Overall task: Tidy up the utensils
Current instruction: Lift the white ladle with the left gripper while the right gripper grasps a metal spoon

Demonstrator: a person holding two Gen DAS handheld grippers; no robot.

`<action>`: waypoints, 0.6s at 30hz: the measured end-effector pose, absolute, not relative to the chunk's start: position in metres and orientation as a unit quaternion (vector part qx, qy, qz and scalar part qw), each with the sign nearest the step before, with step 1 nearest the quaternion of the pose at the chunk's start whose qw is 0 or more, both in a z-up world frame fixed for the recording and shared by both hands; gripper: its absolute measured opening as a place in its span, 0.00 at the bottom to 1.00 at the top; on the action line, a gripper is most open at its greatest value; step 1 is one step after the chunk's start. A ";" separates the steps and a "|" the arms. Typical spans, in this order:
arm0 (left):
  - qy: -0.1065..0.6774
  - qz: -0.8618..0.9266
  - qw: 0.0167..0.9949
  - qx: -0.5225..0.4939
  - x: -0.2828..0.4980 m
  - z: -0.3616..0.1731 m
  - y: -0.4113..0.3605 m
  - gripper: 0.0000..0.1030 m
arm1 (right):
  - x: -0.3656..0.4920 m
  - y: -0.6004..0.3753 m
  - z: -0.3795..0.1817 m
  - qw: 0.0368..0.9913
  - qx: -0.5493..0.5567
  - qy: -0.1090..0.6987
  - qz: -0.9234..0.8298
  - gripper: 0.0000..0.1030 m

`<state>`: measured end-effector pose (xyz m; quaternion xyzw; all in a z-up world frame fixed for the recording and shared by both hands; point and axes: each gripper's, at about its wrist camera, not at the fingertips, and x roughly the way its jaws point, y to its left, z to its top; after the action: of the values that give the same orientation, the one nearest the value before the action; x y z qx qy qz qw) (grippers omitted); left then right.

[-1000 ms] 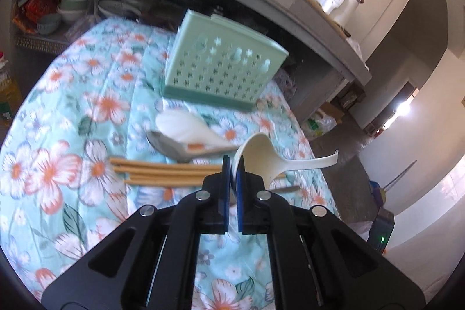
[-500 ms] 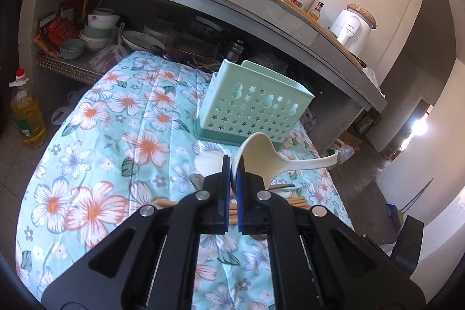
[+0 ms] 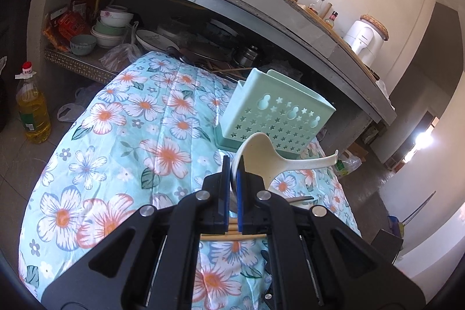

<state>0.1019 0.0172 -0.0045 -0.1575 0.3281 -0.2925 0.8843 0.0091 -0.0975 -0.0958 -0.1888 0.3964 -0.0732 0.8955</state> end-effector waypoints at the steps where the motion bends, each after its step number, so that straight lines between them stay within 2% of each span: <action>1: 0.328 -0.291 0.885 -0.158 0.103 -0.005 0.018 0.02 | 0.011 -0.096 -0.097 0.894 -0.192 0.398 -0.076 0.29; 3: 0.327 -0.288 0.886 -0.158 0.104 -0.005 0.019 0.02 | 0.014 -0.094 -0.098 0.892 -0.198 0.398 -0.082 0.25; 5: 0.326 -0.286 0.887 -0.158 0.105 -0.004 0.020 0.02 | 0.015 -0.090 -0.100 0.890 -0.203 0.399 -0.082 0.15; 7: 0.323 -0.283 0.889 -0.157 0.104 -0.002 0.021 0.02 | 0.015 -0.087 -0.101 0.890 -0.206 0.399 -0.083 0.10; 18: 0.305 -0.284 0.896 -0.150 0.097 0.012 0.026 0.02 | -0.025 -0.091 -0.072 0.914 -0.174 0.360 -0.073 0.06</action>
<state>0.0970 0.0258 0.0120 -0.1505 0.3048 -0.2843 0.8965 -0.0247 -0.0905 -0.0720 -0.1743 0.3599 -0.0728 0.9137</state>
